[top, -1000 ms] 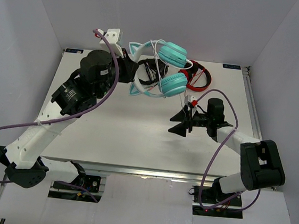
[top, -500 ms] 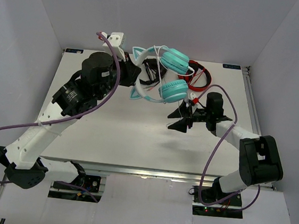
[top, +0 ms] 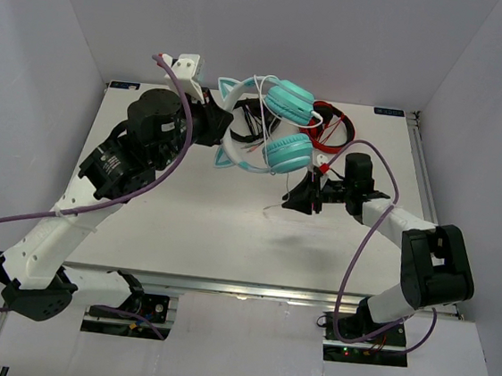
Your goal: Wrap the headphones
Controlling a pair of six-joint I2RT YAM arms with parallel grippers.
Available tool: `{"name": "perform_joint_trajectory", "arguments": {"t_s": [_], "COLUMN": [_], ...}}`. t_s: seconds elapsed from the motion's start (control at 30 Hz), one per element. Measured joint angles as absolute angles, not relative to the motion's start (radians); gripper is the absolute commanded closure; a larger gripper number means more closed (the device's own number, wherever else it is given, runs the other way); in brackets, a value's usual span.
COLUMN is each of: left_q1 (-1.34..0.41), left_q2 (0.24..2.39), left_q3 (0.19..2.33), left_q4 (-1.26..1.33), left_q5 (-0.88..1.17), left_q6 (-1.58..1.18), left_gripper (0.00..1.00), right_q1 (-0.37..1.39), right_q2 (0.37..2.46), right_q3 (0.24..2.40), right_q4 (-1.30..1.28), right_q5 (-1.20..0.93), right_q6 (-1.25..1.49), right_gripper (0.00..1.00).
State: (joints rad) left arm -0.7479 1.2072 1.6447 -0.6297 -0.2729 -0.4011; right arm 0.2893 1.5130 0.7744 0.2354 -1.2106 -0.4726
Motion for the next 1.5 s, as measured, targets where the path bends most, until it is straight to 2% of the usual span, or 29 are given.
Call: {"name": "perform_joint_trajectory", "arguments": {"t_s": [0.1, 0.17, 0.3, 0.33, 0.5, 0.63, 1.0, 1.1, 1.13, 1.17, 1.2, 1.23, 1.3, 1.37, 1.5], "left_q1": [-0.748, -0.748, -0.748, -0.748, -0.748, -0.748, -0.748, -0.748, -0.748, -0.748, -0.748, -0.748, -0.748, -0.748, -0.748], "left_q2": [1.207, 1.207, 1.209, 1.209, 1.216, 1.224, 1.225, 1.227, 1.227, 1.229, 1.231, 1.233, 1.237, 1.24, 1.239], "left_q3": [1.645, 1.645, 1.649, 1.65, 1.656, 1.663, 1.671, 1.671, 1.671, 1.671, 1.672, 1.672, 1.674, 1.676, 1.677], "left_q4": [-0.63, -0.63, -0.631, -0.629, -0.627, -0.627, -0.628, -0.628, -0.627, -0.627, -0.627, -0.627, -0.627, -0.628, -0.624], "left_q5": [-0.273, -0.273, -0.278, -0.281, -0.287, -0.286, -0.28, -0.277, -0.276, -0.275, -0.274, -0.273, -0.273, -0.276, -0.317], "left_q6": [-0.401, -0.401, -0.401, -0.401, -0.401, -0.401, -0.402, -0.402, -0.403, -0.403, -0.404, -0.405, -0.405, -0.407, -0.415], "left_gripper": [1.0, 1.0, 1.0, 1.0, 1.0, 1.0, 1.0, 1.0, 1.0, 1.0, 1.0, 1.0, 1.0, 1.0, 1.0], "right_q1": [0.292, 0.297, 0.318, 0.322, 0.327, 0.327, 0.346, 0.355, 0.358, 0.36, 0.361, 0.361, 0.363, 0.363, 0.364], "right_q2": [1.517, 1.518, 1.517, 1.516, 1.505, 1.49, 1.49, 1.529, 1.545, 1.561, 1.579, 1.6, 1.639, 1.661, 1.64], "right_q3": [0.771, 0.765, 0.738, 0.73, 0.708, 0.707, 0.723, 0.756, 0.769, 0.779, 0.789, 0.801, 0.819, 0.823, 0.778], "right_q4": [0.255, 0.288, 0.359, 0.372, 0.412, 0.406, 0.509, 0.548, 0.563, 0.578, 0.593, 0.61, 0.631, 0.63, 0.627], "right_q5": [-1.211, -1.21, -1.195, -1.19, -1.165, -1.092, -0.773, -0.735, -0.728, -0.732, -0.74, -0.75, -0.773, -0.797, -0.839], "right_q6": [-0.436, -0.403, -0.333, -0.316, -0.26, -0.268, -0.132, -0.086, -0.07, -0.049, -0.026, -0.002, 0.021, 0.034, 0.025], "right_gripper": [0.85, 0.91, 0.92, 0.85, 0.29, 0.08, 0.09, 0.02, 0.15, 0.33, 0.58, 0.69, 0.82, 0.91, 0.92]}}
